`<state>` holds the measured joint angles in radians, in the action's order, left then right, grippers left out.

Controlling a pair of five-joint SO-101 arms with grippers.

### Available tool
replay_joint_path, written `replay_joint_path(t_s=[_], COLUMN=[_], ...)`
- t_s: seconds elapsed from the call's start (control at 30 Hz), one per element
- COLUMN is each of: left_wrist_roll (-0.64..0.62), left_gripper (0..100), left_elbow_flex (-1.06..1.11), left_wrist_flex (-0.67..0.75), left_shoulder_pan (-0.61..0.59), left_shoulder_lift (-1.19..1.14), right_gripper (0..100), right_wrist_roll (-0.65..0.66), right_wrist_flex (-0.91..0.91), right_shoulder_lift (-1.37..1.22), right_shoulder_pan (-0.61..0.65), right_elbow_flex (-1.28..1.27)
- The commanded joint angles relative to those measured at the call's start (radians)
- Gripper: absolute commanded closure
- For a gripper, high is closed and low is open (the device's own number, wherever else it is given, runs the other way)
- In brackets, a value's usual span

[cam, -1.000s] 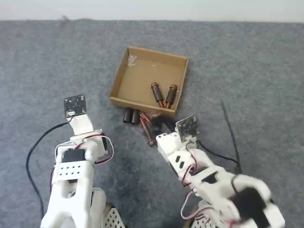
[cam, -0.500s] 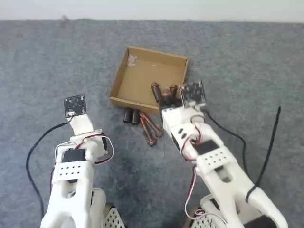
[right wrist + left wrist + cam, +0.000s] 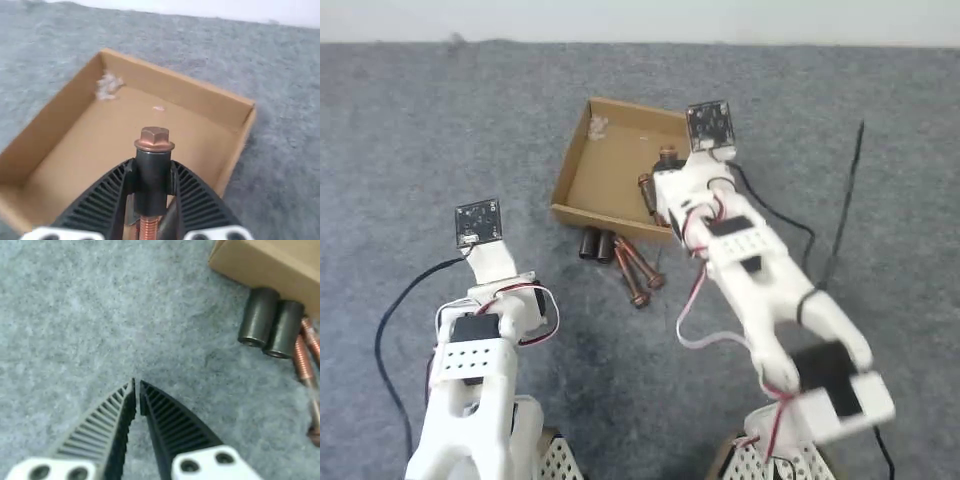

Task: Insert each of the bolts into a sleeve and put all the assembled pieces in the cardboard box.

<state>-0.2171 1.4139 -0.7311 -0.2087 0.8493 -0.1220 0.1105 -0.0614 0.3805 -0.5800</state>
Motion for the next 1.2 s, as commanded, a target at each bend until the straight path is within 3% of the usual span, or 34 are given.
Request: replay_joint_path(t_s=[0.0, 0.57, 0.97, 1.17], left_wrist_roll=[0.006, 0.006, 0.006, 0.006], left_gripper=[99, 99, 99, 99], left_elbow_flex=[-0.007, -0.007, -0.007, -0.007], left_wrist_flex=[0.017, 0.020, 0.020, 0.020], left_shoulder_pan=[0.003, 0.003, 0.003, 0.003], left_shoulder_lift=[0.025, 0.025, 0.025, 0.025], right_gripper=[99.0, 98.9, 98.7, 85.3], right_wrist_roll=[0.021, 0.017, 0.015, 0.014], right_wrist_flex=[0.005, 0.010, 0.186, 0.298], right_shoulder_lift=[-0.088, -0.285, -0.337, -0.302], right_shoulder_pan=[-0.038, -0.018, -0.024, -0.019], right_elbow_flex=[0.153, 0.308, 0.341, 0.338])
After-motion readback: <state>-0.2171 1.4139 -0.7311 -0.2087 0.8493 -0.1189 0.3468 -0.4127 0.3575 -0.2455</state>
